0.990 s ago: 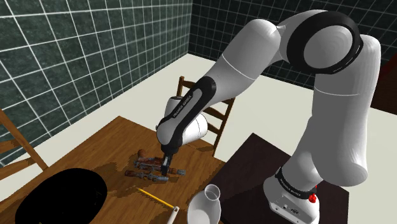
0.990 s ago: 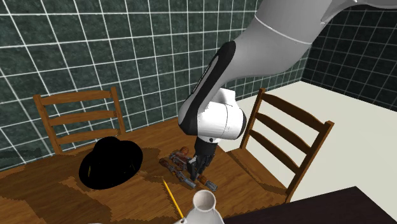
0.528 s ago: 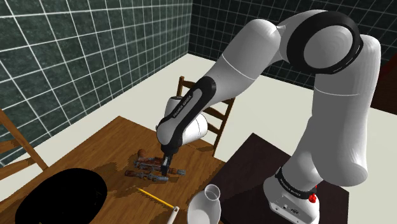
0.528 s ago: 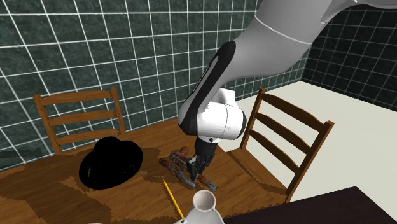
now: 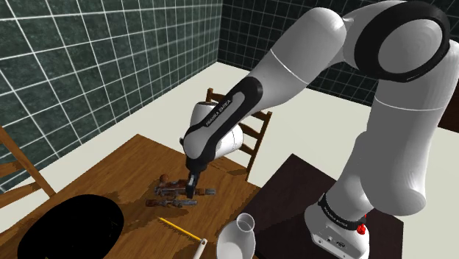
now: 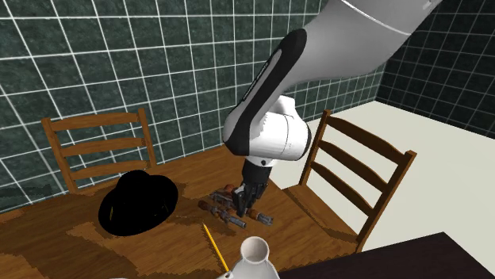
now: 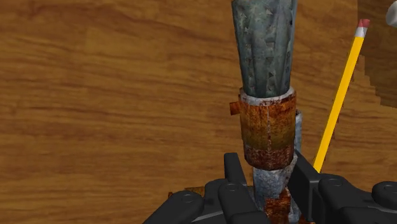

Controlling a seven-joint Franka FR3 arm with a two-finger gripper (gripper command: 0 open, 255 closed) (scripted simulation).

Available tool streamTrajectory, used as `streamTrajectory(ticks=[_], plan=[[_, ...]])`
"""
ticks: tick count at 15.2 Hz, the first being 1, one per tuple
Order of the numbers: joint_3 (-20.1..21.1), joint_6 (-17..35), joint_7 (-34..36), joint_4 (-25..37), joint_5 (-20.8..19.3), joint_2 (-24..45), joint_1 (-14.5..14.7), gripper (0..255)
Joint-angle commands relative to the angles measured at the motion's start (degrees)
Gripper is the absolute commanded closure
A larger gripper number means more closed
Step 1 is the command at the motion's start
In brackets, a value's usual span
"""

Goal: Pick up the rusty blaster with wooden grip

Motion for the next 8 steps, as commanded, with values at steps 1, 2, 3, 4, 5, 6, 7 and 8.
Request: streamTrajectory(ticks=[1,2,3,4,5,6,7,8], plan=[[-0.3,-1.2,0.7,-0.3,-0.6,-1.5,0.1,255],[-0.4,-1.8,1.1,-0.4,-0.9,-2.2,0.1,255],[-0.6,-2.4,1.5,-0.5,-1.2,-3.0,0.2,255],[-0.7,-3.0,2.0,-0.6,-1.5,-3.8,0.2,255],[-0.8,-3.7,2.4,-0.7,-1.9,-4.5,0.3,255],[-0.9,-4.3,2.8,-0.8,-2.2,-5.3,0.3,255],[-1.0,-5.0,3.2,-0.9,-2.5,-6.0,0.3,255],[-1.0,-5.1,3.3,-0.9,-2.6,-6.2,0.3,255]])
